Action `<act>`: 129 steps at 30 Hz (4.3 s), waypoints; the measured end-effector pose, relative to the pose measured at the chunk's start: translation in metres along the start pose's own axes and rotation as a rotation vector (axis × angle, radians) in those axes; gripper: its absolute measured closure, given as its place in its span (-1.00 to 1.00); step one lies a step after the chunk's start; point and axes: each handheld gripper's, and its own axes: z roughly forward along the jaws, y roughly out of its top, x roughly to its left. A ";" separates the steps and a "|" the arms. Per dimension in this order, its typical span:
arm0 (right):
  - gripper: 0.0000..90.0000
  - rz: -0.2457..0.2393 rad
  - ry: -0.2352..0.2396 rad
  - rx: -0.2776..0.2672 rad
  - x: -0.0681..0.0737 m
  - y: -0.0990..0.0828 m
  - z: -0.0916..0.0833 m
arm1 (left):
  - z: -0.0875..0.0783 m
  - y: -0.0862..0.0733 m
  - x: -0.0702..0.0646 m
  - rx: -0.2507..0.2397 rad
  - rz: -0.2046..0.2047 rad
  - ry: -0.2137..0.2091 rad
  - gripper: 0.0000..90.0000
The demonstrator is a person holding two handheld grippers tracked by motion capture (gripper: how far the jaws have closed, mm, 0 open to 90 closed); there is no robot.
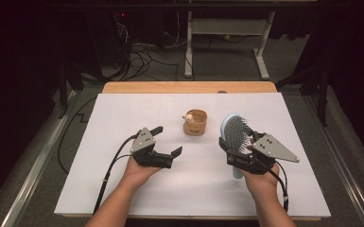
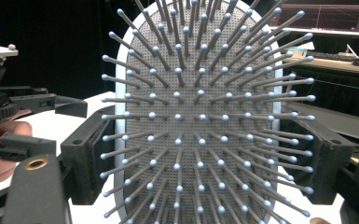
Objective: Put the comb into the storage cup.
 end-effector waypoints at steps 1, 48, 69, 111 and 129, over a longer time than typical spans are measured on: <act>-0.54 0.001 0.000 -0.001 0.000 0.000 0.000 | -0.001 -0.001 -0.001 0.007 0.000 0.000 -0.99; -0.54 -0.069 0.057 -0.022 0.047 -0.002 0.048 | -0.028 0.028 -0.033 -0.026 -0.021 -0.049 -0.99; -0.54 -0.118 0.098 -0.013 0.069 -0.010 0.055 | -0.031 0.039 -0.047 -0.040 -0.033 -0.064 -0.99; -0.54 -0.171 0.176 -0.028 0.103 -0.012 0.064 | -0.032 0.044 -0.060 -0.047 -0.045 -0.088 -0.98; -0.54 -0.178 0.197 -0.030 0.112 -0.013 0.065 | -0.031 0.044 -0.062 -0.043 -0.067 -0.103 -0.66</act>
